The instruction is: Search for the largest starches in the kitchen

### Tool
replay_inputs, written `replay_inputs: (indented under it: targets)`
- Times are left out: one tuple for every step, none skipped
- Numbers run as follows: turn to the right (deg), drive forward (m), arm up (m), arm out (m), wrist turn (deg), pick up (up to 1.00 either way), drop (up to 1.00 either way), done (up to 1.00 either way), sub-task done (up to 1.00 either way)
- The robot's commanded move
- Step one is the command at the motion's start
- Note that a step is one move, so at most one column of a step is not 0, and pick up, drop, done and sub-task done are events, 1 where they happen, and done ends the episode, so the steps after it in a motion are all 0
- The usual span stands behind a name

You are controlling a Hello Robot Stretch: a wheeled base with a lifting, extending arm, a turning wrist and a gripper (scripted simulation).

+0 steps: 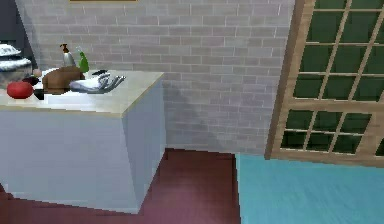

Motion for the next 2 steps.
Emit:
replay_inputs:
  targets:
    - [-3.0,0.00,0.00,0.00,0.0,0.00,0.00,0.00,0.00]
    - [0.0,0.80,0.00,0.00,0.0,0.00,0.00,0.00,0.00]
